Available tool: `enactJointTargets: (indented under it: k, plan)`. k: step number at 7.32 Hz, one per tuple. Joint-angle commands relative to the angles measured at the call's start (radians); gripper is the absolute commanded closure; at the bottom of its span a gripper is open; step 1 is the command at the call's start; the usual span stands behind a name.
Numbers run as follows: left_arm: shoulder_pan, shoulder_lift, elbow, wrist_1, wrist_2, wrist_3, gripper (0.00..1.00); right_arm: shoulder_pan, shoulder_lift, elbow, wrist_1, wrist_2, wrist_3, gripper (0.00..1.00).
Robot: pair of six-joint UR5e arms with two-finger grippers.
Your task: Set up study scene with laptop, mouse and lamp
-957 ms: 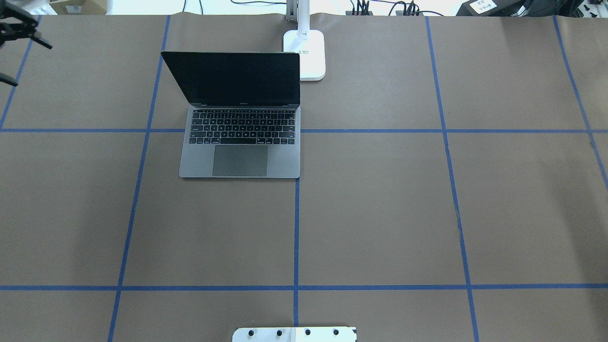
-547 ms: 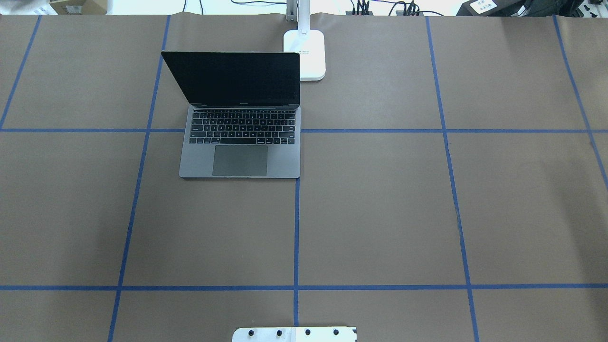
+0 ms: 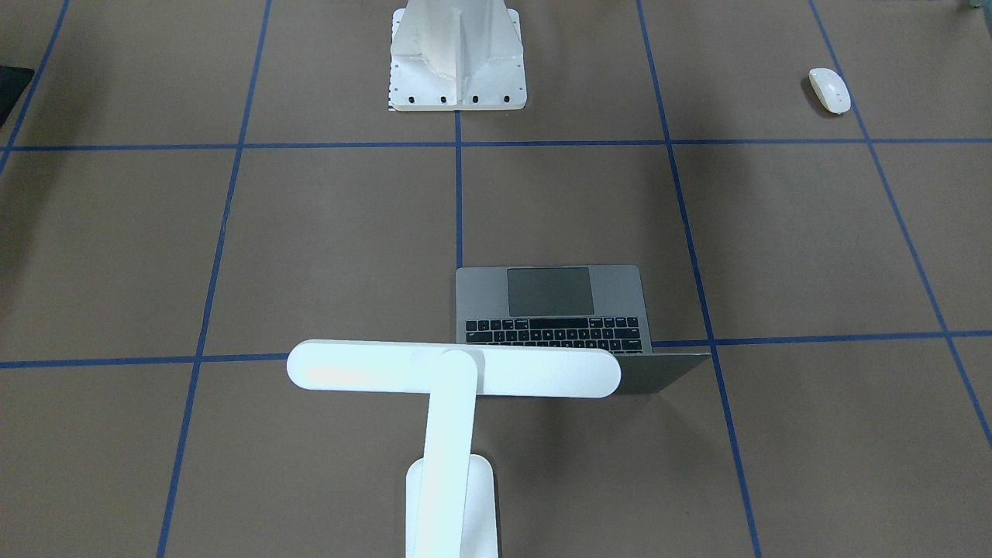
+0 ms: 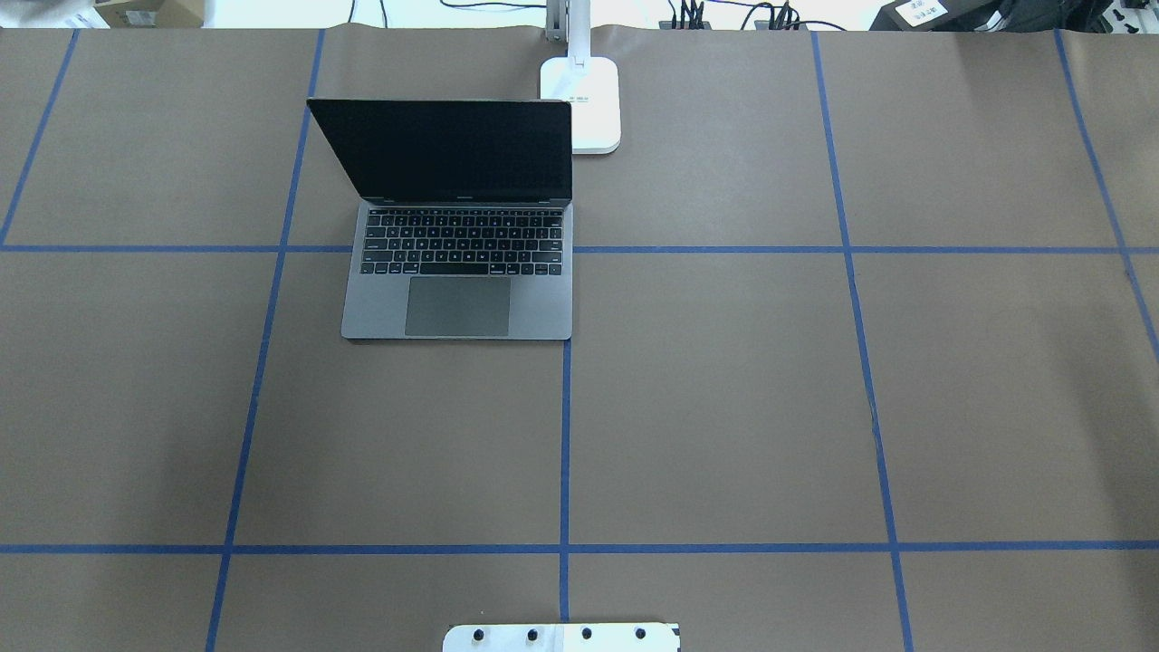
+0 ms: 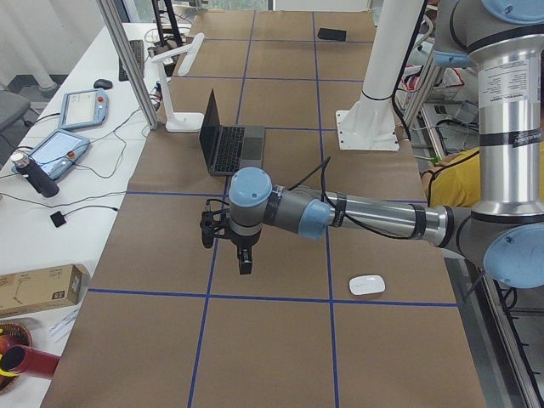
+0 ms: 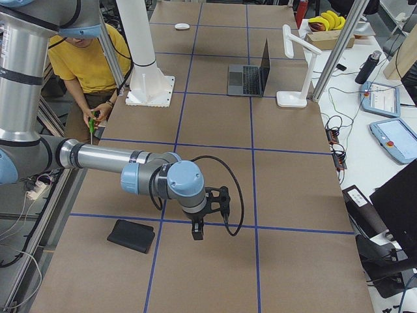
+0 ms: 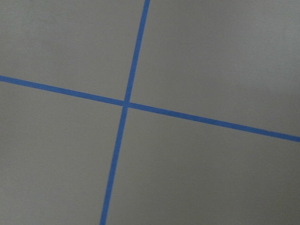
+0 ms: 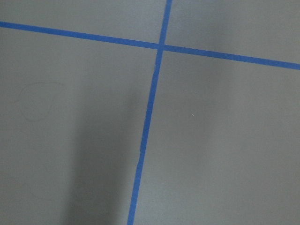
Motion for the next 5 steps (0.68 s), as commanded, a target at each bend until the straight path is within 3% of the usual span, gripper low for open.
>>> enactJointTargets:
  k: [1,3,5]
  plan:
    - [-0.061,0.045,0.013,-0.001,-0.003,0.084,0.0,0.061,-0.087,-0.004,-0.012,-0.005,0.013,0.0]
    - [-0.061,0.045,0.016,-0.001,-0.003,0.084,0.0,0.112,-0.103,-0.157,0.023,-0.009,0.012,0.0]
    - [-0.061,0.045,0.022,-0.001,-0.001,0.084,0.0,0.162,-0.129,-0.134,0.015,-0.001,0.097,0.0]
